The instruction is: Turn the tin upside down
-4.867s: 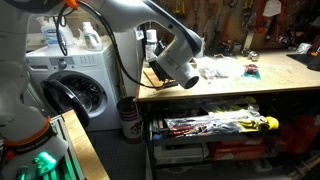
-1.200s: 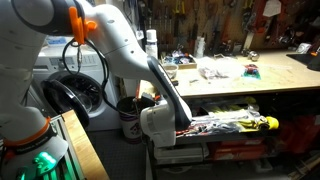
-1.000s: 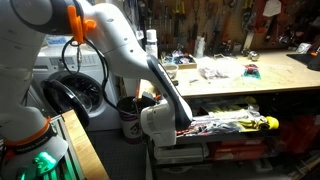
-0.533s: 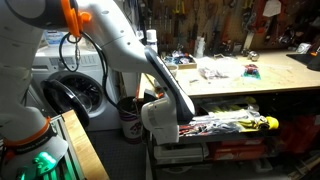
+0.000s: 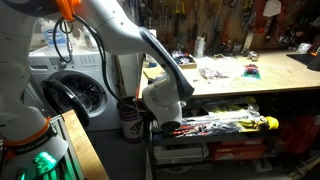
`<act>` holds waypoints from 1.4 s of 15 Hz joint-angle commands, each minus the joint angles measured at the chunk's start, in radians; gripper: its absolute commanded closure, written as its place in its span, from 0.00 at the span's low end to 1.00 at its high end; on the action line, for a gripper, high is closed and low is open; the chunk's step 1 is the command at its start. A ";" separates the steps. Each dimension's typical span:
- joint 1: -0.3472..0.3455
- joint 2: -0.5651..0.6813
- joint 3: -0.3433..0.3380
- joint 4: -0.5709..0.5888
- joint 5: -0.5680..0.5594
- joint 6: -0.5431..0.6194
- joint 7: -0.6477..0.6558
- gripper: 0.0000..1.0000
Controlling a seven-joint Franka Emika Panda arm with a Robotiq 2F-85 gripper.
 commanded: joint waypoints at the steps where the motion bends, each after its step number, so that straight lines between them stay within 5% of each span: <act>1: 0.047 -0.094 -0.021 -0.041 -0.054 0.184 0.067 0.00; 12: 0.110 -0.277 0.021 -0.043 -0.436 0.566 0.327 0.00; 21: 0.109 -0.285 0.096 -0.001 -0.710 0.646 0.459 0.00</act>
